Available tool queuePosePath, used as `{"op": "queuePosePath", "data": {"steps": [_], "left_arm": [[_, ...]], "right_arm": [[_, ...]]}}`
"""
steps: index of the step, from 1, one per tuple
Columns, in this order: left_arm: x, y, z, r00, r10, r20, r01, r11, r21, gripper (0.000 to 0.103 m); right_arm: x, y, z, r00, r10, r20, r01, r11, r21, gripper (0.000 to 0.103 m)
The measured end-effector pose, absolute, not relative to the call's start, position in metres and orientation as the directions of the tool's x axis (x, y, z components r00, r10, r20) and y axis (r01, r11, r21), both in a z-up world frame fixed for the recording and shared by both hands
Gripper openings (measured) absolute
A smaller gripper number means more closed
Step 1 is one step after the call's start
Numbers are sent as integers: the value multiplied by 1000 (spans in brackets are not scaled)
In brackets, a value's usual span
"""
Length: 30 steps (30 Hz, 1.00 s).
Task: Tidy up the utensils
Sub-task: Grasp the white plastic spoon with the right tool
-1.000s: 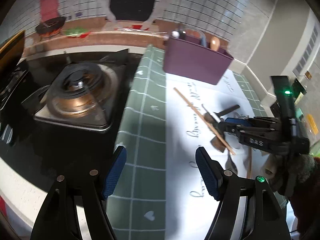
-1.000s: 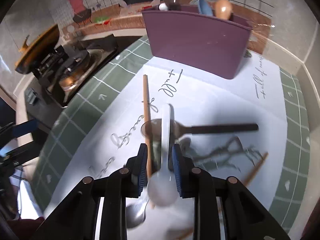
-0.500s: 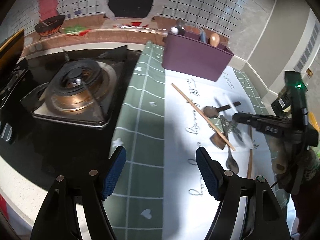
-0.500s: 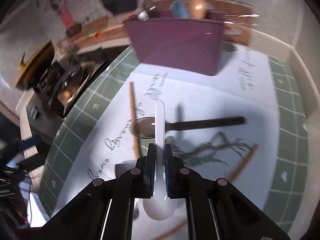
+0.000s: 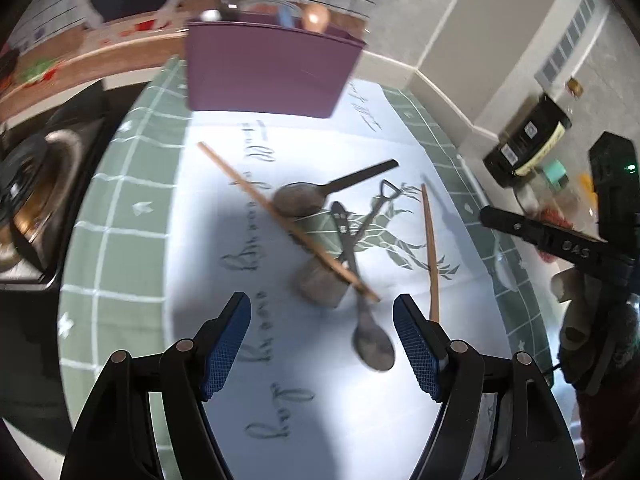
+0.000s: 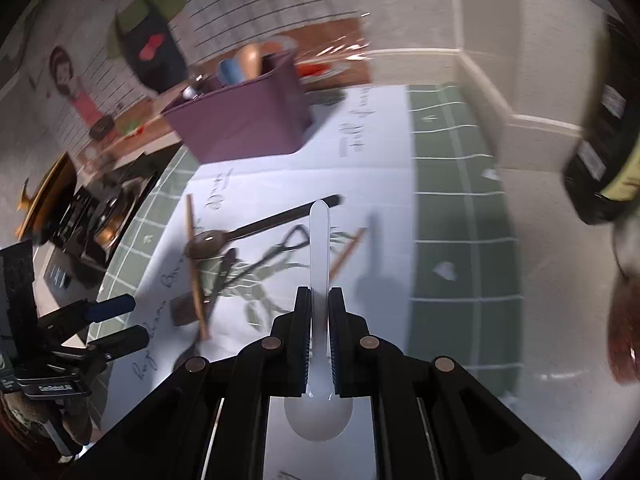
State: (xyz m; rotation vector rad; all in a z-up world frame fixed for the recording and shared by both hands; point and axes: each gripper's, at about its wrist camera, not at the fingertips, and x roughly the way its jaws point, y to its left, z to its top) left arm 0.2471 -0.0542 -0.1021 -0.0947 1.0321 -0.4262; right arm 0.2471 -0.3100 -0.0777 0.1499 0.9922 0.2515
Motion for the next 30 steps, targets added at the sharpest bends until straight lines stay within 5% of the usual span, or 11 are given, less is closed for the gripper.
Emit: {"op": "queuePosePath", "data": {"steps": [10, 30], "left_arm": [[288, -95, -112, 388, -384, -838, 356, 901, -248, 27], [370, -73, -130, 349, -350, -869, 203, 934, -294, 29]], "right_arm": [[226, -339, -73, 574, 233, -785, -79, 970, 231, 8], [231, -340, -84, 562, 239, -792, -68, 968, 243, 8]]}}
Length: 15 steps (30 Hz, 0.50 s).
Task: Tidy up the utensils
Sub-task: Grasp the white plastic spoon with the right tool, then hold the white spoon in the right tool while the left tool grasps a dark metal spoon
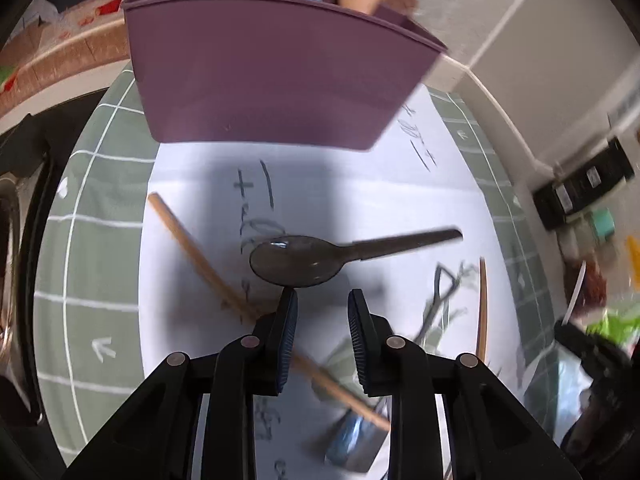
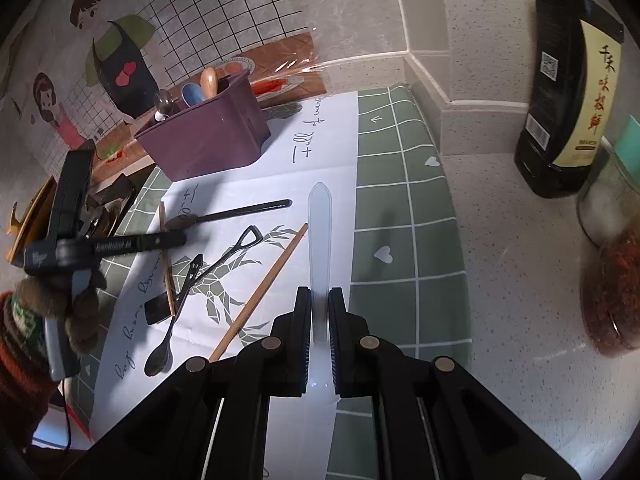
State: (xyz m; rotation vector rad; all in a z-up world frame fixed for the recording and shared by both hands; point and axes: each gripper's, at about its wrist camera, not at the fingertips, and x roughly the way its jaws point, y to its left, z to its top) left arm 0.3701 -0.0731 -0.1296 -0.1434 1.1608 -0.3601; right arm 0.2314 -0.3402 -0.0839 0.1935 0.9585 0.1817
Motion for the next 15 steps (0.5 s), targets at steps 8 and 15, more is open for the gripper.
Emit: {"op": "queuePosePath", "data": {"steps": [8, 15], "left_arm": [[407, -88, -130, 377, -343, -860, 108, 939, -327, 42], [381, -70, -109, 466, -307, -830, 142, 952, -272, 43]], "right_arm": [[253, -340, -87, 558, 241, -794, -74, 968, 241, 8], [309, -322, -98, 518, 271, -811, -156, 962, 222, 8]]}}
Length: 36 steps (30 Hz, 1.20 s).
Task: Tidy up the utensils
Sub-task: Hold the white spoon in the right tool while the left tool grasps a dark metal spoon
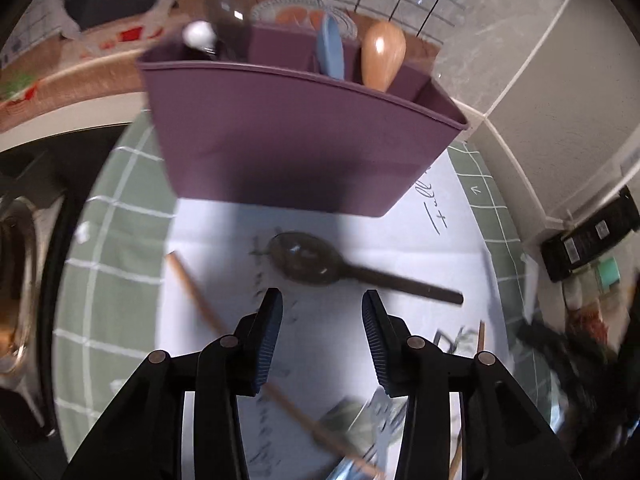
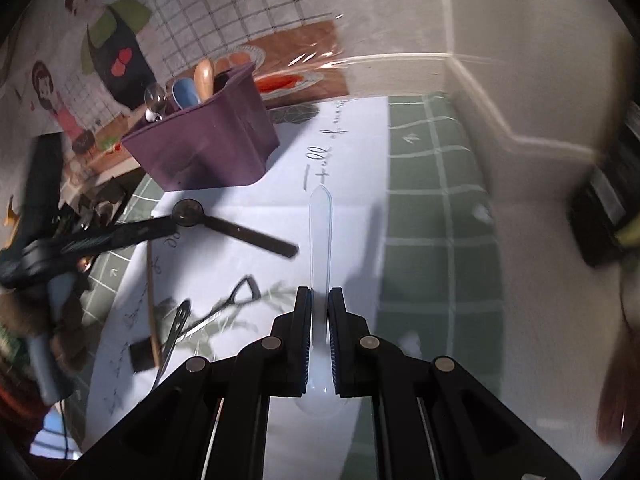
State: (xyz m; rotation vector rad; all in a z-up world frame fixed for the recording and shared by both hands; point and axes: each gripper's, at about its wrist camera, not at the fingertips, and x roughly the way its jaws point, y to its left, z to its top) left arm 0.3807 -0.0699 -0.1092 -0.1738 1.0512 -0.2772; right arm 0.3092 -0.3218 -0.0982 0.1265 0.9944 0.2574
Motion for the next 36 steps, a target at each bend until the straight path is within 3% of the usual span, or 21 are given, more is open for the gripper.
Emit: {"op": "queuePosePath", "data": {"steps": [8, 13, 21, 28, 36], "left_arm": [[329, -26, -101, 481, -301, -823, 99, 952, -289, 44], [312, 4, -108, 484, -266, -834, 21, 956, -293, 45], [303, 29, -113, 484, -241, -841, -48, 953, -301, 46], [314, 1, -110, 468, -286, -836, 27, 951, -309, 46], [363, -70, -115, 417, -277, -866, 81, 960, -269, 47]], "right_arm": [[377, -300, -116, 492, 208, -845, -223, 969, 109, 8], [391, -290, -123, 468, 224, -855, -248, 962, 116, 8], [345, -259, -125, 404, 329, -854, -313, 927, 209, 8], [287, -237, -128, 317, 447, -836, -338, 877, 340, 8], [282, -283, -111, 443, 360, -821, -229, 931, 285, 8]]}}
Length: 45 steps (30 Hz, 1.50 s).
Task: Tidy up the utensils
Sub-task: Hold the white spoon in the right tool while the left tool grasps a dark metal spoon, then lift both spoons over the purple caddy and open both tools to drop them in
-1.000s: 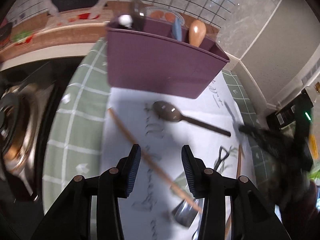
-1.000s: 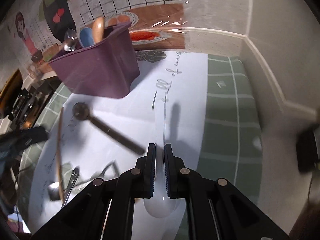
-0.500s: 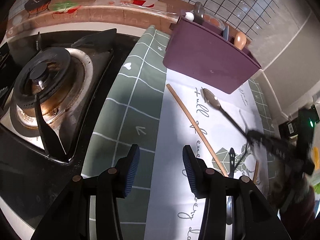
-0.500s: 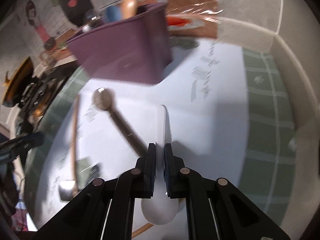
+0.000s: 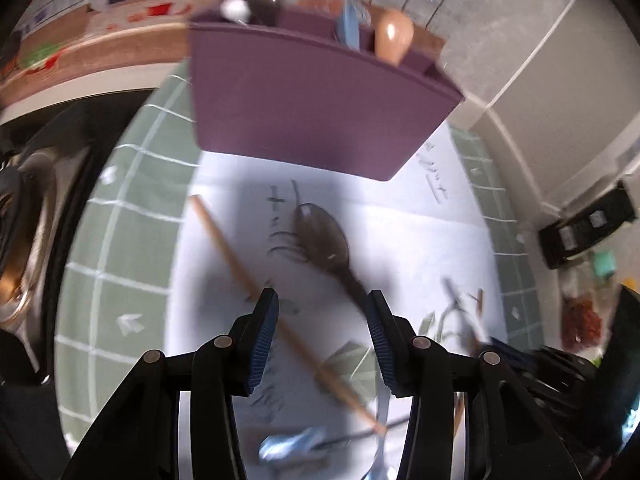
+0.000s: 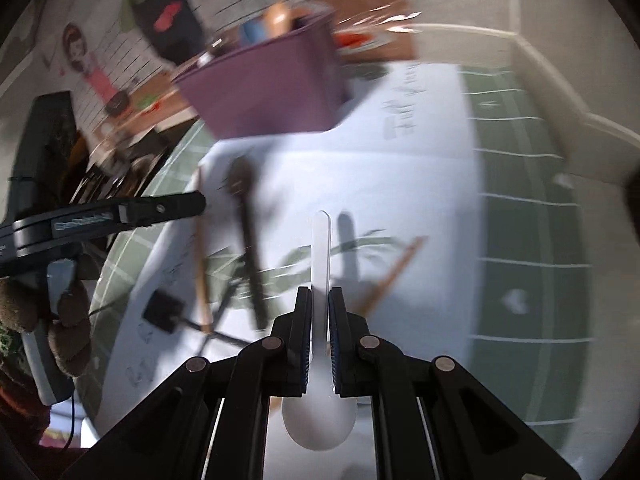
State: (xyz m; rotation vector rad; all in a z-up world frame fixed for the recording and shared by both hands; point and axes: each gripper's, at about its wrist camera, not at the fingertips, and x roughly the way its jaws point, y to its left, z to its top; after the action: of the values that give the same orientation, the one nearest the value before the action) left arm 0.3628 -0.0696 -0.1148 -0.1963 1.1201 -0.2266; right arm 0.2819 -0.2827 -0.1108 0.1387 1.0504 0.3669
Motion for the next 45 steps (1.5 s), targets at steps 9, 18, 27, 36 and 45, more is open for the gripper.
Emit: {"op": "queuePosePath", "data": {"steps": [9, 18, 27, 36, 45], "left_arm": [[404, -115, -126, 424, -66, -903, -24, 996, -84, 47], [396, -127, -123, 466, -105, -879, 71, 994, -81, 35], [315, -66, -72, 582, -319, -748, 253, 945, -206, 35], [285, -22, -45, 643, -295, -707, 228, 955, -191, 35], [282, -2, 70, 794, -346, -499, 298, 938, -175, 35]], "right_arm": [[282, -339, -94, 560, 284, -778, -113, 957, 267, 8], [285, -343, -84, 571, 372, -732, -122, 920, 372, 8], [270, -320, -59, 582, 383, -718, -172, 920, 352, 8], [272, -288, -39, 578, 452, -680, -214, 888, 408, 8], [282, -262, 57, 689, 498, -527, -324, 862, 391, 8]]}}
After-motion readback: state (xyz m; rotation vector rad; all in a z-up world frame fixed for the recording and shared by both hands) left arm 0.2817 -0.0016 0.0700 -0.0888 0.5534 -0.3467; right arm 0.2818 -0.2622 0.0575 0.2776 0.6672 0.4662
